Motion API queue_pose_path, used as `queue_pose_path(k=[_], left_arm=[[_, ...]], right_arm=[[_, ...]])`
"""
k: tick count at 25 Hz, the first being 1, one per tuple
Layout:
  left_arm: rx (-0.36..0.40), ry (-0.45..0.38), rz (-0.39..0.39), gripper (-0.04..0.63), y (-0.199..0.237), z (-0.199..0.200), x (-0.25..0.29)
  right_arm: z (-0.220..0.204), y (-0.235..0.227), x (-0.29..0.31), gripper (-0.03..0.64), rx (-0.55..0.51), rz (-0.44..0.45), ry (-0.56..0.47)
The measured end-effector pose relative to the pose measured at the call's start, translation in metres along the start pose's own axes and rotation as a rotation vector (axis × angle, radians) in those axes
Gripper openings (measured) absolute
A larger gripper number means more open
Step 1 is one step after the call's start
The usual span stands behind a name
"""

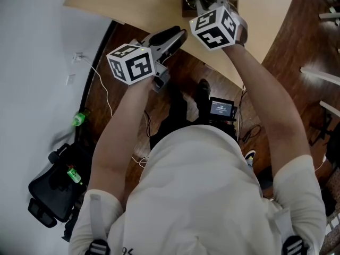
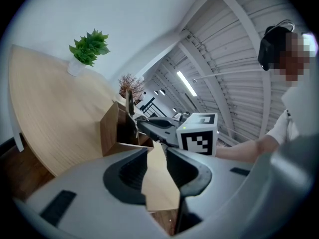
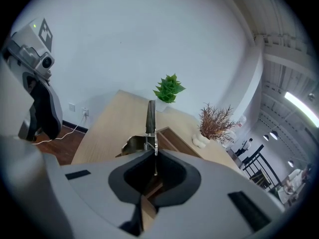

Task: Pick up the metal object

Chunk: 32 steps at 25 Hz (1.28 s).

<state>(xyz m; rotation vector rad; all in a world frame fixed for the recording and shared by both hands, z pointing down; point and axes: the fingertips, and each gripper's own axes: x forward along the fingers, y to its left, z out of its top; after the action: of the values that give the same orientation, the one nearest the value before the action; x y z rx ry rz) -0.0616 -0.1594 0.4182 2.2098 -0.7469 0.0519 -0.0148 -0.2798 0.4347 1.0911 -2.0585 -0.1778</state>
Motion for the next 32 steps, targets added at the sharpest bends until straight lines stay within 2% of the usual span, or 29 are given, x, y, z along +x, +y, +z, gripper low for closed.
queue_pose_path(k=[18,32], left_arm=[[0.048,-0.062,-0.009,0.098,-0.022,0.018,-0.008],[0.116,-0.134,-0.047,0.098,-0.065,0.044,-0.03]], right_arm=[[0.015,-0.016,-0.039,0.009,0.051,-0.028,-0.058],[0.052,-0.033,-0.098,0.009,0.135,-0.061,-0.175]])
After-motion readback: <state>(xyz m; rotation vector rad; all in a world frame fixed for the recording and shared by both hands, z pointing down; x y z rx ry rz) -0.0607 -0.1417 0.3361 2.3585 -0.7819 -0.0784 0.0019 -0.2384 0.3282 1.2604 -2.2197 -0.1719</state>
